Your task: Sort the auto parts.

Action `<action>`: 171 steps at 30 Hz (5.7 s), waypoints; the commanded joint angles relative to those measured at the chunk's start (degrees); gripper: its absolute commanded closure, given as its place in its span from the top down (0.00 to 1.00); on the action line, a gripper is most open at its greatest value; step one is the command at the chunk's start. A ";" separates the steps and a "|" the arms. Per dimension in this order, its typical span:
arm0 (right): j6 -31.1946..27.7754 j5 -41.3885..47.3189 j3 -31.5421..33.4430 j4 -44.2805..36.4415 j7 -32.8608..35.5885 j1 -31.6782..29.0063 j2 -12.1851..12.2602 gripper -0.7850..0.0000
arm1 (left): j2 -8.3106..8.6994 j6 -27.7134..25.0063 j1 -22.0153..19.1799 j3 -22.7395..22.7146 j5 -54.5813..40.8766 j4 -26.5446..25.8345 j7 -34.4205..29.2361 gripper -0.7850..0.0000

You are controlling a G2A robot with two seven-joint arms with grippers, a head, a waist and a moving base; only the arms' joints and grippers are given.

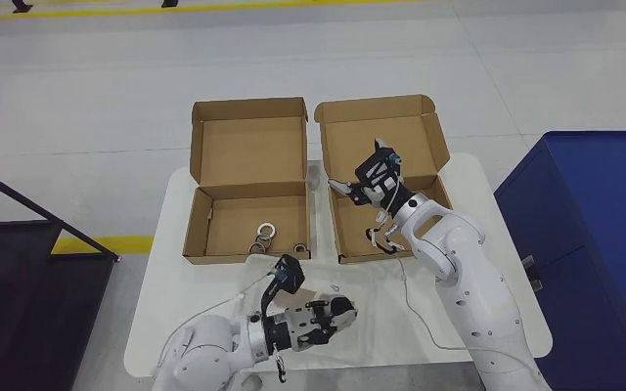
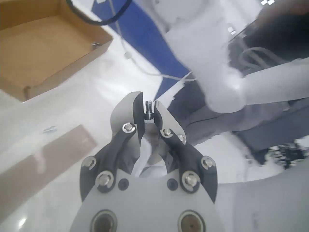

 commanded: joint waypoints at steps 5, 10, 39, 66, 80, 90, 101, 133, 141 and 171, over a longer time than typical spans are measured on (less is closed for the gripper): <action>-0.01 0.00 0.01 -0.01 0.00 -0.01 0.00 1.00 | 0.73 6.49 -4.07 1.32 -47.33 3.82 -12.47 0.00; -0.01 0.00 0.01 -0.01 0.00 -0.01 0.00 1.00 | 0.87 16.15 -6.85 3.09 -59.91 5.71 -17.19 0.00; -0.01 0.00 0.01 -0.01 0.00 -0.01 0.00 1.00 | 0.16 40.65 -14.33 9.97 -83.59 5.31 -17.61 0.00; -0.01 0.00 0.01 -0.01 0.00 -0.01 0.00 1.00 | 0.04 17.72 -14.15 0.61 -72.55 10.26 -17.55 0.00; -0.01 0.00 0.01 -0.01 0.00 -0.01 0.00 1.00 | 0.82 9.62 -11.95 -2.89 -58.40 7.37 -16.07 0.49; -0.01 0.00 0.01 -0.01 0.00 -0.01 0.00 1.00 | 2.17 17.90 -11.59 -3.62 -38.40 2.02 -15.76 1.00; -16.72 3.48 -0.98 -1.14 5.79 2.29 0.92 1.00 | 5.29 27.40 -1.05 -23.23 -37.80 -9.88 -18.89 1.00; -37.05 32.10 -32.27 2.78 29.65 26.73 13.37 1.00 | 7.05 30.23 -5.08 -38.67 -52.94 -2.18 -20.20 1.00; -36.96 29.96 -36.10 0.61 29.73 27.62 13.12 1.00 | 7.05 30.23 -5.08 -38.67 -52.94 -2.18 -20.20 1.00; -28.04 45.23 -63.54 0.01 38.65 38.25 15.51 1.00 | 7.05 30.23 -5.08 -38.67 -52.94 -2.18 -20.20 1.00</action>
